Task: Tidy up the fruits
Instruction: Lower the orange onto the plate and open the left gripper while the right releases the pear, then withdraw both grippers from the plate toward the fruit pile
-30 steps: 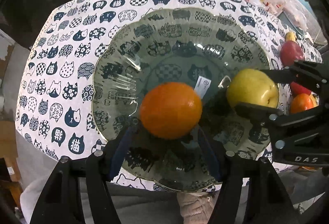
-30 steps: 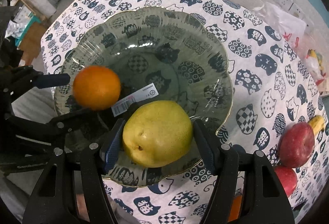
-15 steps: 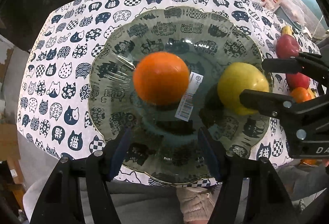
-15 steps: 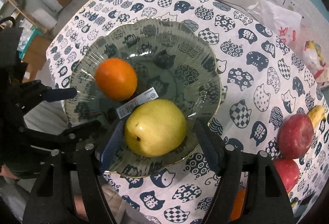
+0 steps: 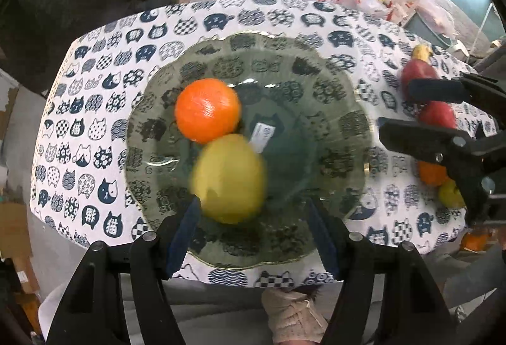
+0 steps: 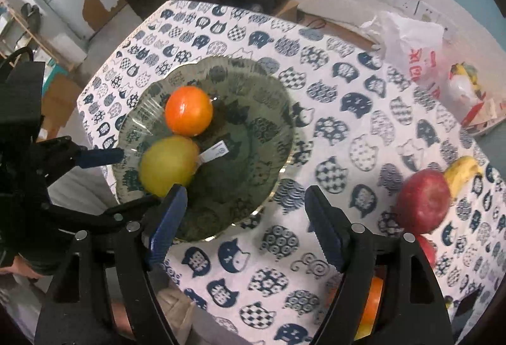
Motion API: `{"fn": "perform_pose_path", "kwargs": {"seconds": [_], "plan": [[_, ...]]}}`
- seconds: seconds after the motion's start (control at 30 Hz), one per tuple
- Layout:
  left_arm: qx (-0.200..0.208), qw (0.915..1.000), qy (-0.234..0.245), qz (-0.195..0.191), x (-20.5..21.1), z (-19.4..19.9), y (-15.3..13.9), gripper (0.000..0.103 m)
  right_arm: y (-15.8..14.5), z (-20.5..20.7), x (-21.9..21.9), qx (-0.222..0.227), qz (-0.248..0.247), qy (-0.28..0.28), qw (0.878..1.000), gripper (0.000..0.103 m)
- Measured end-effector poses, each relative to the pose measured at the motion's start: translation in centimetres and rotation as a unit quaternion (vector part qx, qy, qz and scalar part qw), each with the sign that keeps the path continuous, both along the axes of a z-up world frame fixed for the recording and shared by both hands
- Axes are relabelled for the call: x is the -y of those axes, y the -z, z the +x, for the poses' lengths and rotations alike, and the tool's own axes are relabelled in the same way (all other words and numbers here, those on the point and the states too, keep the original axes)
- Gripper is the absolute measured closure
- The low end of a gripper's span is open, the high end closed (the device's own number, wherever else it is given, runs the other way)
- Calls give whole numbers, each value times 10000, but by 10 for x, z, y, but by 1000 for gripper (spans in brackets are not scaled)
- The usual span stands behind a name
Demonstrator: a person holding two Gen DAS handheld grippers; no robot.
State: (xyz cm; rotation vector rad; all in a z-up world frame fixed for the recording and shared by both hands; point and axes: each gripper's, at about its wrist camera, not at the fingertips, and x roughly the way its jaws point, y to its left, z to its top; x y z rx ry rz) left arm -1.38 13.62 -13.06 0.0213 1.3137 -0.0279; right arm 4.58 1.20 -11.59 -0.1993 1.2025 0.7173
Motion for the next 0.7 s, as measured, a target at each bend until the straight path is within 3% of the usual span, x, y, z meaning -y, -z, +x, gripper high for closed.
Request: {"fn": "perform_pose_path", "kwargs": {"seconds": [0.43, 0.7], "plan": [[268, 9981, 535, -163, 62, 5, -26, 30, -32, -4, 80, 198, -154, 553, 9982, 23], [240, 9939, 1069, -105, 108, 0, -29, 29, -30, -12, 141, 128, -235, 1031, 9943, 23]]}}
